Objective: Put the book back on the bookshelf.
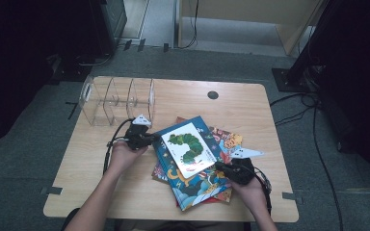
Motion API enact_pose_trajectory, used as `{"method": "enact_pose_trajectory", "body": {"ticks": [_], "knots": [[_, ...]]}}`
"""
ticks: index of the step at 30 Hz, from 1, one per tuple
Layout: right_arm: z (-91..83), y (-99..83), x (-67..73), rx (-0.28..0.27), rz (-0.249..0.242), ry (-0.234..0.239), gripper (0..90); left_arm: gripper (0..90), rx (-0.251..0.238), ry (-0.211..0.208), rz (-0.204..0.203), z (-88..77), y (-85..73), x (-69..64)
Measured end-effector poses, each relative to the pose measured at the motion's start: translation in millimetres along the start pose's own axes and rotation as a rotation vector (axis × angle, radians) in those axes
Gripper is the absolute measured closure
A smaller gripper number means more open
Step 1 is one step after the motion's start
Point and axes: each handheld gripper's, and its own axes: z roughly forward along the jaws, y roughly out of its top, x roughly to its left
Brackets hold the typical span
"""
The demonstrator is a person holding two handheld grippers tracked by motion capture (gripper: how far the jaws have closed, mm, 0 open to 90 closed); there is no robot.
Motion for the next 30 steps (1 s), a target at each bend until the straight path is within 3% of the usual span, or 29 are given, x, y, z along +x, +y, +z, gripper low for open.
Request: {"method": "enact_pose_trajectory", "body": {"ticks": [4,6,13,23,30], "knots": [[1.4,-0.4,1.1,0.004,0.003,0.009,89.1,90.0,0.007,0.027,0.01,7.5,4.7,7.6],[3.6,-0.3,1.4,0.014,-0.005,0.01,89.1,90.0,0.014,0.025,0.014,14.7,5.4,8.6],[8.9,0.4,-0.1,0.019,-0.005,0.01,89.0,90.0,0.021,0.012,0.033,17.6,4.9,5.2],[8.2,0.3,-9.9,-0.01,0.008,-0.022,88.1,90.0,0.057,0.005,0.063,12.2,1.7,-3.5],[10.5,4.0,-16.8,-0.019,0.031,-0.036,88.2,90.0,0.077,-0.001,0.077,1.2,-9.1,-12.3]]}}
